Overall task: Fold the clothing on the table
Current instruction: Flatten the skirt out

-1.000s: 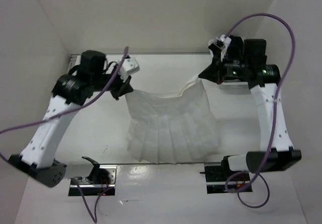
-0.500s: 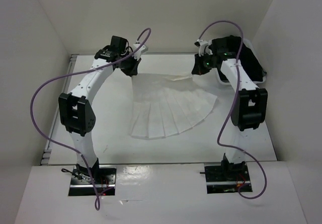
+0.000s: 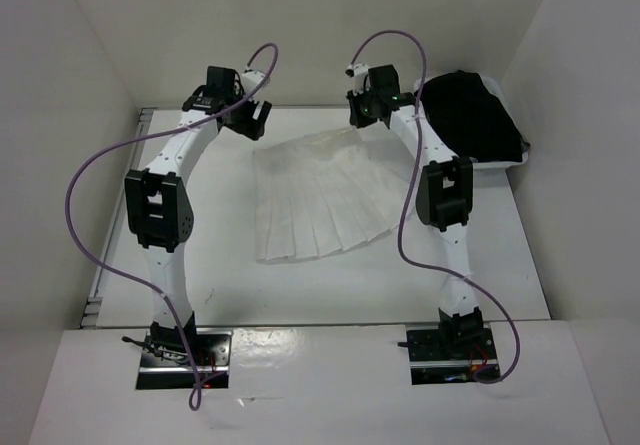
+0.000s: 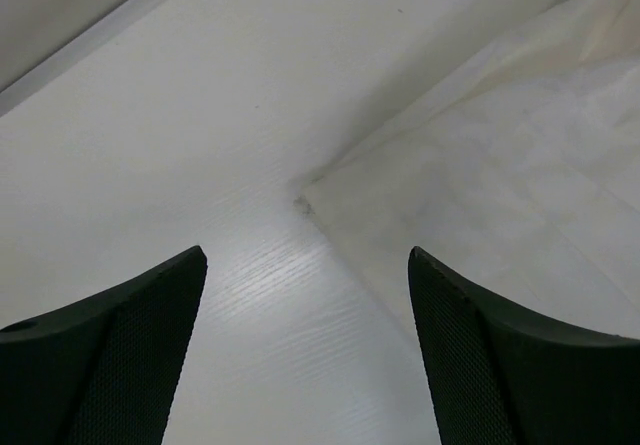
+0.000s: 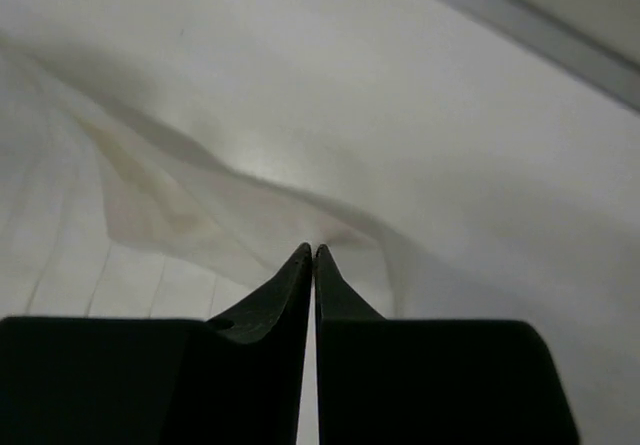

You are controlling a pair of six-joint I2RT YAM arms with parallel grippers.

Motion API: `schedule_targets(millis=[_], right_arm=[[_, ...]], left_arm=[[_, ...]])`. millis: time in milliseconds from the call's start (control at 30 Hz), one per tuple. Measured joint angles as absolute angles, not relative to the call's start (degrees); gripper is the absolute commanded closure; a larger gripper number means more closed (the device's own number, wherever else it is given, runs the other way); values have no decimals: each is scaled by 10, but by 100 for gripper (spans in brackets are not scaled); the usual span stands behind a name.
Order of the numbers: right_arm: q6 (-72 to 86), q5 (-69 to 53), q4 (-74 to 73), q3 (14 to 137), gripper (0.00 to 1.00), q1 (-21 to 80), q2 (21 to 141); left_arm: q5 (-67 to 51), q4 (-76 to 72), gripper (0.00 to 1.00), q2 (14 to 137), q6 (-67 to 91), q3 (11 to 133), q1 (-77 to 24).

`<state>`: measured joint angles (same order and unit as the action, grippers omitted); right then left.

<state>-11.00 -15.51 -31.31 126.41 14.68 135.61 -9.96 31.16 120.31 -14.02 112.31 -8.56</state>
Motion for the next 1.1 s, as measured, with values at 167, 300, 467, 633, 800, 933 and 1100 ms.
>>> schedule_targets(millis=[167,300,467,633,800,933,1100], right_arm=[[-50,-73,-294,1372,26,150,1403],[-14,-20,-306,1411,15,150,1404],[-16,-17,-384,1425,10,159,1397],[-86,-14,-402,1171,4,213,1264],[-151,-13,-402,970,3,294,1145],[-170,-16,-393,929,2,315,1130],[-158,-9,-366,923,2,315,1154]], left_arm=[[-75,280,6,1202,-102,1125,-69],[-67,271,3,1181,-83,1094,-54],[-85,302,0,1090,-52,991,-32],[-144,335,0,926,-31,865,48],[-173,365,0,762,-43,771,188],[-202,397,0,669,-60,693,226],[-223,420,0,616,-72,620,245]])
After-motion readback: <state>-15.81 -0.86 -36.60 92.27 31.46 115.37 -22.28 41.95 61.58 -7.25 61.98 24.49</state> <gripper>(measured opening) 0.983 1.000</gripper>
